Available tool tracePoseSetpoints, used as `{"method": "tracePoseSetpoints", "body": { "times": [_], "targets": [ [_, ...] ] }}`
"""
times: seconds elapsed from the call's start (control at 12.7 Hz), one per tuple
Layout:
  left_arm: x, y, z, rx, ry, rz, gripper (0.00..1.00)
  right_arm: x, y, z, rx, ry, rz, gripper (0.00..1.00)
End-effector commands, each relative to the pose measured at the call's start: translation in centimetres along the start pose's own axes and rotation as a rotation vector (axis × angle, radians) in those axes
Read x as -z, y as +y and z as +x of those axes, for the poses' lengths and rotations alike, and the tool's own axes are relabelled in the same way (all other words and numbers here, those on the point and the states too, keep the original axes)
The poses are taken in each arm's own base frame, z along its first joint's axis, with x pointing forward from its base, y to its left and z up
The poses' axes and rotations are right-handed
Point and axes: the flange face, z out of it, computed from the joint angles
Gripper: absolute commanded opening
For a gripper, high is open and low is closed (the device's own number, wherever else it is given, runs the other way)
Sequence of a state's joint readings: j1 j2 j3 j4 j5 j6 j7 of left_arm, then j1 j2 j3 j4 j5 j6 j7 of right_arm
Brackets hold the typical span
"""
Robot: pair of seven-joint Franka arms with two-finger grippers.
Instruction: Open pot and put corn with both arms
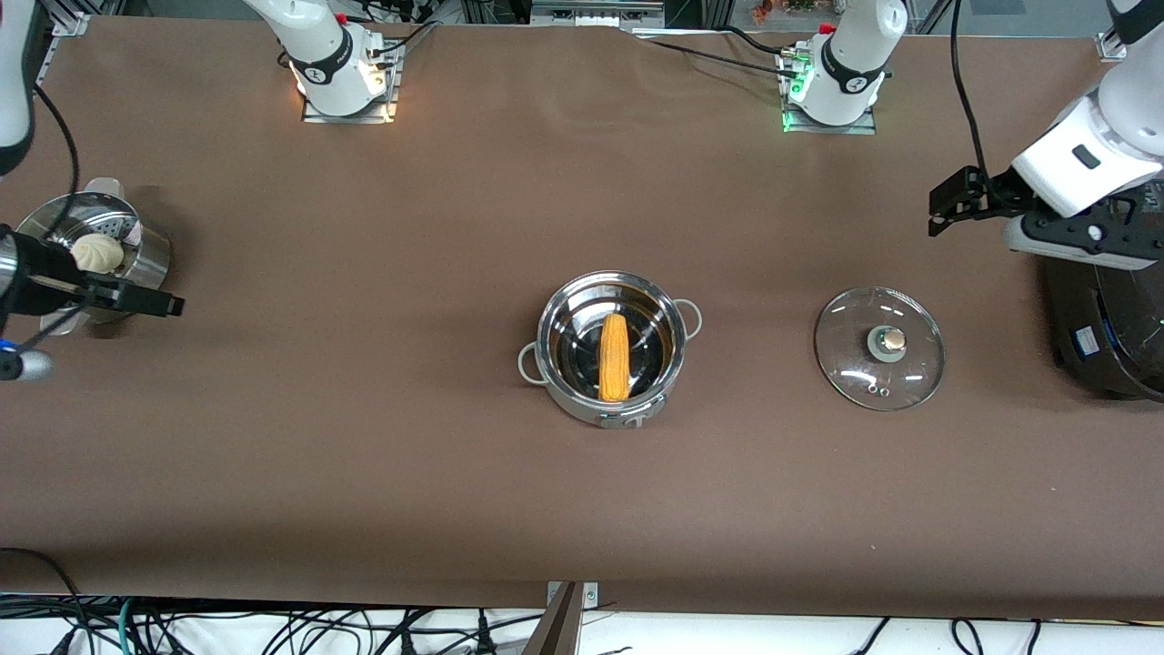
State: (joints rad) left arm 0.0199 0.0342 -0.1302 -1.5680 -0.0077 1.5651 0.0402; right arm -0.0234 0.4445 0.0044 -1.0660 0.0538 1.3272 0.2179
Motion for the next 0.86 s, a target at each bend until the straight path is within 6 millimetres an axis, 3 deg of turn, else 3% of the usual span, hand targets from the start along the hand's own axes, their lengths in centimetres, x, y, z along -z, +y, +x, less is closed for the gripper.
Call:
{"method": "tracePoseSetpoints", "body": {
  "times": [0.0, 0.16, 0.31, 0.47, 0.55, 0.79],
  "targets": [
    [-2.1, 0.1, -1.8, 0.096, -0.029, 0.026, 1.0, -0.6, 1.7, -4.0, -0.004, 0.052, -0.035, 1.0],
    [-1.8, -1.6, -1.8, 0.128, -0.011, 0.017, 1.0, -1.5, 2.7, -5.4, -0.015, 0.053, -0.054, 1.0],
    [-1.7, -2.5, -2.1, 0.15, 0.014, 0.014, 1.0, 0.0, 1.6, -7.1, 0.023, 0.087, -0.177, 1.0],
    [-2.2, -2.9, -2.0, 0.167, 0.008, 0.016, 1.0, 3.4, 2.0, -10.4, 0.029, 0.108, -0.148, 1.0],
    [-2.1, -2.6, -1.9, 0.168, 0.026, 0.024, 1.0, 3.5, 1.9, -10.9, 0.034, 0.087, -0.132, 1.0],
    [-2.0, -2.9, -1.6, 0.19, 0.022, 0.018, 1.0, 2.2, 4.1, -9.8, 0.139, 0.06, -0.096, 1.0]
  ]
}}
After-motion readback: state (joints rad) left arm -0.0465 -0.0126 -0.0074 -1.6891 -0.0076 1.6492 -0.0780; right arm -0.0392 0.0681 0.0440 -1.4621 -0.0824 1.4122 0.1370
